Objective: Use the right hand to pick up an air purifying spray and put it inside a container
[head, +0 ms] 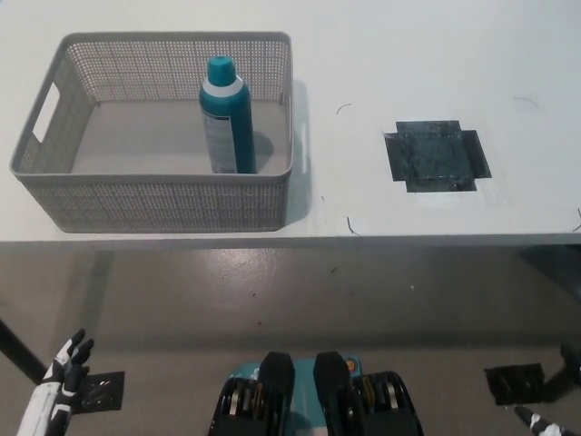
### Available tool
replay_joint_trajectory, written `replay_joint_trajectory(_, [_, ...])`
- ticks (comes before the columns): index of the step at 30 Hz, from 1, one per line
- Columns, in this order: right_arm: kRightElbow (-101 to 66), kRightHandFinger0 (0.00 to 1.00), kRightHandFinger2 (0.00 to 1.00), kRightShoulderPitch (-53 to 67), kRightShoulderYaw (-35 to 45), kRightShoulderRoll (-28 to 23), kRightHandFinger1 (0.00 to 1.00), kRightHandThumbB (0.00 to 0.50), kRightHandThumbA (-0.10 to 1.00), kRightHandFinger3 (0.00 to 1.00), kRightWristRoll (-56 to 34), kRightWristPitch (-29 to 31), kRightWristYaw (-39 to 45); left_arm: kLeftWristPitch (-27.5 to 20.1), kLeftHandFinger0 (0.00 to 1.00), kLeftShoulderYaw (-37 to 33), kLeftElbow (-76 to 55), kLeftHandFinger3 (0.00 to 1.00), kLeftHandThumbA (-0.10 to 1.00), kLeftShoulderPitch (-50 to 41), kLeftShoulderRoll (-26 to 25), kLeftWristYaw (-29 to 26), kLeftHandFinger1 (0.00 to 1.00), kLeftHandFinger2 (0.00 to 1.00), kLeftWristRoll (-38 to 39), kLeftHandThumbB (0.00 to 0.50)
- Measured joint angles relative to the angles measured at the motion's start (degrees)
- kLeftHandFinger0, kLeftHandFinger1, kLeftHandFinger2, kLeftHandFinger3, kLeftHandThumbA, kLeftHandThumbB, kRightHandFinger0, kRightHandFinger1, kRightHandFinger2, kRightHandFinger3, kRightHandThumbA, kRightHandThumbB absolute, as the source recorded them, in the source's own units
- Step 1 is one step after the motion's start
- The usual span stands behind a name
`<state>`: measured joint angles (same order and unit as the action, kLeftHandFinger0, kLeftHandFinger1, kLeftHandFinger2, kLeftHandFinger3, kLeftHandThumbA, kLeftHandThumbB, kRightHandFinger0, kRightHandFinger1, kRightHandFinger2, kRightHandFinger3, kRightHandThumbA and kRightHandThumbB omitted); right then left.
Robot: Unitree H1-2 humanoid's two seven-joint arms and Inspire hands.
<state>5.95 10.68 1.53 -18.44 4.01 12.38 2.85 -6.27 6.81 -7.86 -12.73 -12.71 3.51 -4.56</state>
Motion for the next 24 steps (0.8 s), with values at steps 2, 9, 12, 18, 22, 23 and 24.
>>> replay_joint_trajectory(2, [2.01, 1.0, 1.0, -0.76, -0.24, 0.39, 1.0, 0.34, 0.86, 1.0, -0.26, 0.55, 0.33, -0.1, 1.0, 0.06, -0.02, 1.0, 1.0, 0.03, 0.15, 0.0, 1.0, 1.0, 0.04, 0.396])
replay_joint_trajectory(9, [2.58, 1.0, 1.0, -1.95, -0.5, 0.92, 1.0, 0.367, 0.9, 1.0, -0.6, 1.78, 1.23, -0.18, 1.0, 0.44, -0.02, 1.0, 1.0, 0.02, 0.2, 0.01, 1.0, 1.0, 0.52, 0.386])
replay_joint_trajectory(12, [2.59, 1.0, 1.0, -2.01, -0.5, 0.92, 1.0, 0.368, 0.88, 1.0, -0.61, 2.08, 1.4, -0.18, 1.0, 0.52, -0.02, 1.0, 1.0, 0.02, 0.2, 0.0, 1.0, 1.0, 0.72, 0.403])
replay_joint_trajectory(18, [2.63, 1.0, 1.0, -2.31, -0.5, 0.86, 1.0, 0.372, 0.86, 1.0, -0.6, 2.39, 1.89, -0.26, 1.0, 0.55, -0.02, 1.0, 1.0, 0.02, 0.2, 0.0, 1.0, 1.0, 0.79, 0.388])
replay_joint_trajectory(22, [2.63, 1.0, 1.0, -2.52, -0.49, 0.84, 1.0, 0.366, 0.9, 1.0, -0.56, 2.4, 2.22, -0.38, 1.0, 0.59, -0.03, 1.0, 1.0, -0.03, 0.2, 0.0, 1.0, 1.0, 0.91, 0.393])
replay_joint_trajectory(23, [2.63, 1.0, 1.0, -2.56, -0.49, 0.84, 1.0, 0.359, 0.91, 1.0, -0.51, 2.41, 2.25, -0.39, 1.0, 0.6, -0.05, 1.0, 1.0, -0.05, 0.21, 0.0, 1.0, 1.0, 0.91, 0.388])
replay_joint_trajectory(24, [2.62, 1.0, 1.0, -2.59, -0.49, 0.83, 1.0, 0.359, 0.91, 1.0, -0.47, 2.41, 2.27, -0.4, 1.0, 0.6, -0.06, 1.0, 1.0, -0.05, 0.21, 0.0, 1.0, 1.0, 0.9, 0.388])
